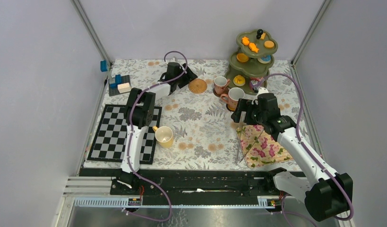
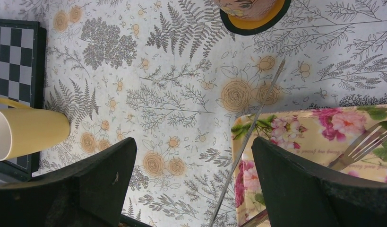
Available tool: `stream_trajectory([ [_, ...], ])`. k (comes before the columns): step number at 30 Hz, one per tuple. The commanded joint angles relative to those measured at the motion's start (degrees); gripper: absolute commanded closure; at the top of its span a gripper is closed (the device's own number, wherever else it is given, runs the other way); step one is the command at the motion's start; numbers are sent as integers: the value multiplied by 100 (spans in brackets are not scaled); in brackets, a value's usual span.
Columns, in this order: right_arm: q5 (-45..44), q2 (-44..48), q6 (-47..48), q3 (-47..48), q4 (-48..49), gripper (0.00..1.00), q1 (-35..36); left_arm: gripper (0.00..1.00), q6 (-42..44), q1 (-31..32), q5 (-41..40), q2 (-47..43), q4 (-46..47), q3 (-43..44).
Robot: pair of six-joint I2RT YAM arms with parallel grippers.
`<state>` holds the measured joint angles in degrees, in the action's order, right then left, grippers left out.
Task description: Serve the afternoon tea
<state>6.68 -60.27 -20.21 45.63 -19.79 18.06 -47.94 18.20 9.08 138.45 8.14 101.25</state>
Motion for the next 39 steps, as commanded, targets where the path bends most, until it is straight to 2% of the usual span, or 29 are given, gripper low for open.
stream_trajectory([
  [1, 20, 48, -64, -79, 209, 0, 24, 22, 286, -35, -160, -332, -548, -261],
  [4, 14, 69, -67, -125, 215, 0, 22, 15, 383, -64, -579, -975, -538, -964],
  [7, 58, 43, -83, -183, 287, 0, 22, 18, -34, -84, -147, -1268, -110, -1792],
  [12, 169, 2, -153, -171, 353, 0, 22, 19, -674, 127, 357, -1137, 531, -2299],
  [16, 189, 107, -183, -183, 349, 0, 22, 18, -581, 205, 310, -761, 463, -1853],
  [19, 151, 173, -179, -211, 344, 0, 23, 22, -604, 232, 406, -417, 241, -1329],
  [25, 131, 136, -235, -252, 342, 0, 24, 27, -801, 366, 520, 25, 370, -769],
  [35, 131, 81, -228, -258, 339, 0, 22, 27, -857, 405, 597, 656, 375, 248],
  [39, 132, 19, -200, -243, 341, 0, 24, 25, -424, 375, 411, 425, -251, 606],
])
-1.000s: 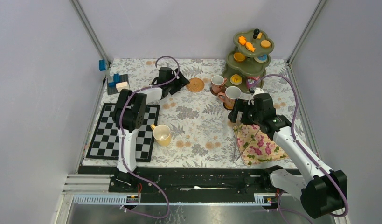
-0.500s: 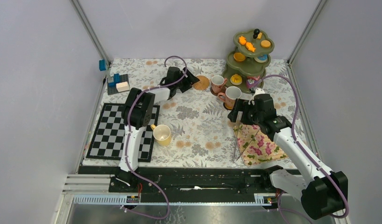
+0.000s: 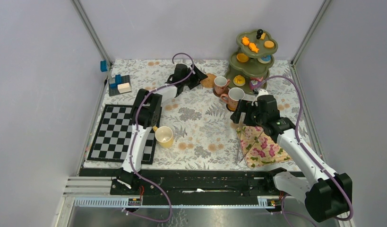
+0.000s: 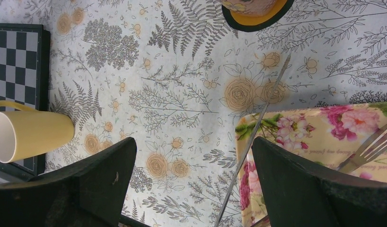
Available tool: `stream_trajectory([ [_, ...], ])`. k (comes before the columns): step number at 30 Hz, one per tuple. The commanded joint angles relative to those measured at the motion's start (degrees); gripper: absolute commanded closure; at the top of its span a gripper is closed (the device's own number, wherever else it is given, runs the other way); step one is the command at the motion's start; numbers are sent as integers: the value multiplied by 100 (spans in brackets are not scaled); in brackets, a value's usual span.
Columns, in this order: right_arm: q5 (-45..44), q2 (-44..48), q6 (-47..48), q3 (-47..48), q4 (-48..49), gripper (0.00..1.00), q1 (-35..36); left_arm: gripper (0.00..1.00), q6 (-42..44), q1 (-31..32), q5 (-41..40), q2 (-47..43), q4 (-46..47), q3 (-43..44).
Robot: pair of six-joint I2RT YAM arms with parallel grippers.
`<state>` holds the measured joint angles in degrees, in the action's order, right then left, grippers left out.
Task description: Serve the afternoon tea
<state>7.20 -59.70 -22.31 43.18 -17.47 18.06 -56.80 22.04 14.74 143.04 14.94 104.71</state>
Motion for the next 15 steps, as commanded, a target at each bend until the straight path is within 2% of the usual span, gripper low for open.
stream_trajectory([
  [1, 72, -73, 34, 12, 111, 1, 27, 24, 600, -40, -268, -264, -1063, 189],
  [9, 173, -719, 5, 326, 446, 1, 214, 10, 1307, -696, -488, -3036, -1756, -1429],
  [15, -325, -1968, -502, 1361, 652, 0, 1718, 4, 2069, -1012, -196, -4709, -2682, -1805],
])
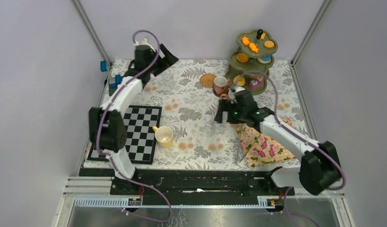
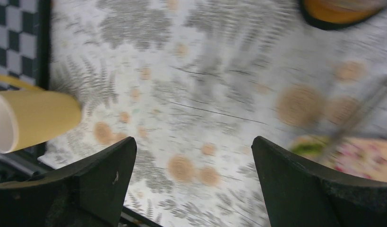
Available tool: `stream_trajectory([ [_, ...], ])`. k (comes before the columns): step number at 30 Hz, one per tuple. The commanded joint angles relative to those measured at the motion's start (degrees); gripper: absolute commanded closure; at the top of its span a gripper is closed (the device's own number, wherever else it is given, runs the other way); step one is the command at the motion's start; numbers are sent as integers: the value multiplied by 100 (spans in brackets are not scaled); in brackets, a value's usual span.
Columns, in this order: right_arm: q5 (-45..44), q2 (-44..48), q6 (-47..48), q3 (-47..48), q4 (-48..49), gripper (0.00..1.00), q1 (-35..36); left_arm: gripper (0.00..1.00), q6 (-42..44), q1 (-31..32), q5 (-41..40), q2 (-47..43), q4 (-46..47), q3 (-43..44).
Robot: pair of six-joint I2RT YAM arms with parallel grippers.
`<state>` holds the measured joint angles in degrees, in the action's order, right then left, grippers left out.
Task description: Serve the afternoon tea
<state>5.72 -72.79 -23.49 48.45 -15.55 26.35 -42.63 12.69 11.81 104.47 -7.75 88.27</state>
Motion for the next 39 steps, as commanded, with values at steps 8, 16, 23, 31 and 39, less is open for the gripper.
stream_trajectory([
  [8, -1373, -2165, -1222, 2414, 324, 0, 2679, 1, 1725, -126, -797, -2477, -679, -1156],
  [16, -1767, -3114, -1237, 3366, -160, 10, 3461, 1, 1724, -117, -1035, -2811, -419, -1707],
  [23, -2753, -3950, -984, 4222, -957, 37, 3912, 1, 1635, -79, -904, -2823, -622, -1556],
  [31, -3525, -4059, -973, 4496, -1236, 97, 4001, 1, 1794, 38, -1526, -2889, -912, -1399],
  [39, -3818, -3625, -672, 4612, -1141, 100, 3134, 1, 1982, 130, -1743, -2877, -1045, -1284],
])
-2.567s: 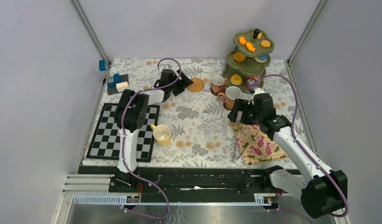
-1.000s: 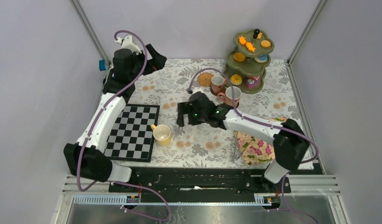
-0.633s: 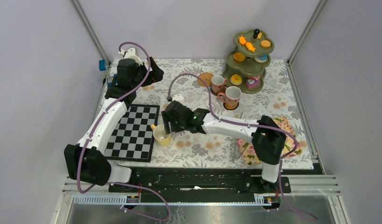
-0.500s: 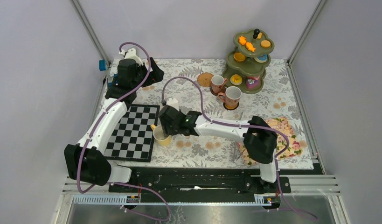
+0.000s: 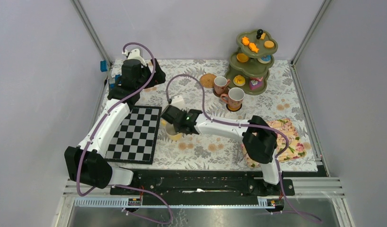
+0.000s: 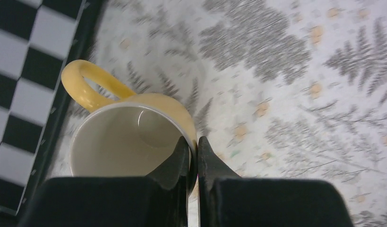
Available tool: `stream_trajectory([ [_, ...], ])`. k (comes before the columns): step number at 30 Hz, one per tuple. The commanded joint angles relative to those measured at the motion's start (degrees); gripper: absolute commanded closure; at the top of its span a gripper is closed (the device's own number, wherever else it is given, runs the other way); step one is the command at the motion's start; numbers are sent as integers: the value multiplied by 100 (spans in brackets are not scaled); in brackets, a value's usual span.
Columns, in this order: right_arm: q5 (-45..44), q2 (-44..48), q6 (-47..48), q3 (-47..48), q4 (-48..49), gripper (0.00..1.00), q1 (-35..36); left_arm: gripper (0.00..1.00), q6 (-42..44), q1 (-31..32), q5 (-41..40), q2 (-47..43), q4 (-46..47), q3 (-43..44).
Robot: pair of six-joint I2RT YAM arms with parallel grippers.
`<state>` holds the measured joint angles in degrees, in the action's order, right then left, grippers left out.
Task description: Serve the afternoon tea
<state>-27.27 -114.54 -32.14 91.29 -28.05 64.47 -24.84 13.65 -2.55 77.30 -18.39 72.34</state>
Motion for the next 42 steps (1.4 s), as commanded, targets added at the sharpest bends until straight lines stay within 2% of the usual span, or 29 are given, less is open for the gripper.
stream_trajectory([
  [1, -486, 571, 273, 346, 142, 100, -856, 1, 226, 47, -365, -169, 0, 314],
  [8, -242, 331, 769, 1134, 229, 100, -1979, 1, 347, 218, -611, -222, -20, 303],
  [14, -61, -375, 1002, 2225, 179, 100, -2687, 1, 365, 315, -579, -231, 20, 261],
  [24, 88, -2455, 1205, 5441, -988, 100, -3423, 1, 418, 519, -631, -137, 38, 246],
  [33, 694, -2669, 1476, 5509, -713, 100, -3795, 1, 419, 569, -609, -49, 34, 254],
  [42, 776, -2839, 1518, 5496, -609, 100, -3914, 1, 427, 569, -639, -59, 43, 236],
])
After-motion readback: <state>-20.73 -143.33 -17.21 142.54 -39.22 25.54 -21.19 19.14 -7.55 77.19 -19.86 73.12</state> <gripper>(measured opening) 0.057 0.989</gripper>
